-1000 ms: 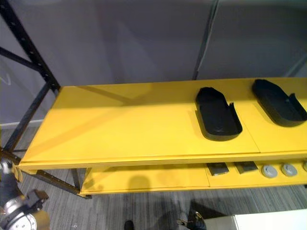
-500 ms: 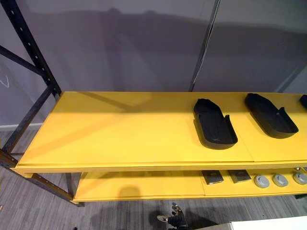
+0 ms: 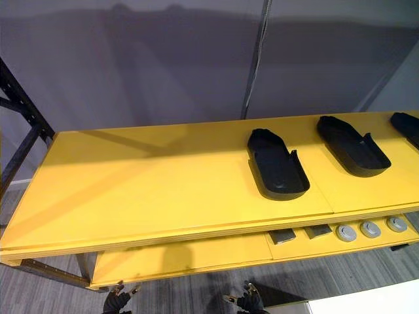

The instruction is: Walk over and take plastic housings, then place them on the shelf

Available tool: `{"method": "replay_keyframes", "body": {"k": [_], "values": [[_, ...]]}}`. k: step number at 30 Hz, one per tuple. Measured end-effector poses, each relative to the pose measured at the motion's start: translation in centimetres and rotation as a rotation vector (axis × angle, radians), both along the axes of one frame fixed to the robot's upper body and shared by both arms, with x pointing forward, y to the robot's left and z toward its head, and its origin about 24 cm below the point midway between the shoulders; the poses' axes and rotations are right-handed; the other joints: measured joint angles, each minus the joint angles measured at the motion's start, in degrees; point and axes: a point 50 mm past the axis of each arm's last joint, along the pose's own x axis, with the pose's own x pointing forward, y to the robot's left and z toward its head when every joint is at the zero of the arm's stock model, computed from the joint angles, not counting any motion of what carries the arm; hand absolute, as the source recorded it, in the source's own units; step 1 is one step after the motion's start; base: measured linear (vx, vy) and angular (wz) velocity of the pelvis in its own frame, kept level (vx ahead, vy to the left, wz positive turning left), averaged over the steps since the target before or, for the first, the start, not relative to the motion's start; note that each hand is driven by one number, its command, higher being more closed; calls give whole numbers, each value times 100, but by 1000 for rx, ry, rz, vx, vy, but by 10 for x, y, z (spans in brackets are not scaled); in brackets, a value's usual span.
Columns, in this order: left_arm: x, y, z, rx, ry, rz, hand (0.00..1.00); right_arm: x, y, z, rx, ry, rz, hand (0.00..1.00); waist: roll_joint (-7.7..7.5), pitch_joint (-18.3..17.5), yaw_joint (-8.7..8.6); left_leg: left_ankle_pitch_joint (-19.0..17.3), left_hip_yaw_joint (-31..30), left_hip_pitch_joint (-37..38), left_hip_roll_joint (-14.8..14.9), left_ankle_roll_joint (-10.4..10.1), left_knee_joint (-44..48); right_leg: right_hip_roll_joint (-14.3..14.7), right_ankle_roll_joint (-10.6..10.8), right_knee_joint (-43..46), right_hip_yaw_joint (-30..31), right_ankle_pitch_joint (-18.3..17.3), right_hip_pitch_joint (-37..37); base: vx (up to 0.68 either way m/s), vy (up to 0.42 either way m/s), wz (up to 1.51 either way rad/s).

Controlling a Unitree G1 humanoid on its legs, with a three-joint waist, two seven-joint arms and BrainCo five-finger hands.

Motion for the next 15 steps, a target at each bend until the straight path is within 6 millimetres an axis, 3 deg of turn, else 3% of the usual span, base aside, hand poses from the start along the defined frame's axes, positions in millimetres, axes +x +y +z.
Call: {"method": "replay_keyframes", "body": {"k": [7,9,12,15], "values": [[0,-3,-1,14,11,-48,0,5,-8,1,-34,2,-30,0,62,87,-66,-47,206,-18,72,-32,130,110,-96,26,344,68,-140,-36,-17,-21],[4,-4,0,13,1,-50,0,6,-10,2,-40,-3,-39,0,21,141,-50,-119,-85,-268,79,27,520,86,-103,145,469,75,-315,-49,-56,-28],[8,-11,2,-4,-18,-46,0,16,-19,6,-69,-27,-40,0,156,246,15,-476,-816,-554,179,-26,1065,134,-102,395,764,93,-578,-53,-38,-49],[17,-14,4,-11,-44,-50,0,21,-19,9,-84,-49,-21,0,141,329,8,-782,-759,-563,200,-9,1304,172,-29,533,1064,143,-749,-135,88,-52]]}}
